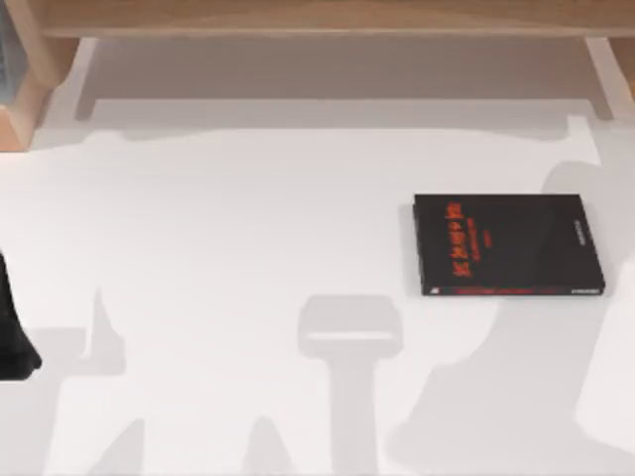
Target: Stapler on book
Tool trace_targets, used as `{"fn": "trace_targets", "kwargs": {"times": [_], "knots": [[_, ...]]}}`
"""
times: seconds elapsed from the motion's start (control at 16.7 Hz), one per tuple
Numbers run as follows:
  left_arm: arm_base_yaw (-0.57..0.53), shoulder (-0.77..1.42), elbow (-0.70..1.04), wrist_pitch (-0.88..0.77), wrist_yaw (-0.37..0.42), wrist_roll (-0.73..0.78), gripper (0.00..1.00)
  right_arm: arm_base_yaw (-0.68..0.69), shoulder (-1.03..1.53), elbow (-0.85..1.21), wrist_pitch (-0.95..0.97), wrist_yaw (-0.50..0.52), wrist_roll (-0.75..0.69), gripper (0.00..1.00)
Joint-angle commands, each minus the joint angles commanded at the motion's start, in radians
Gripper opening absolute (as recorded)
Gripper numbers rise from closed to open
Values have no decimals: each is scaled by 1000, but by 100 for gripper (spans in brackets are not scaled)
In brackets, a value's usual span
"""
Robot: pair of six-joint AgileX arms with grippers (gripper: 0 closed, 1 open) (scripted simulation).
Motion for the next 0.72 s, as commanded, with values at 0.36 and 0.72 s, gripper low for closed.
{"fn": "trace_targets", "kwargs": {"times": [0.36, 0.72], "knots": [[0, 0, 0, 0, 0, 0, 100, 2, 32, -24, 46, 0, 2, 100], [0, 0, 0, 0, 0, 0, 100, 2, 32, -24, 46, 0, 2, 77]]}}
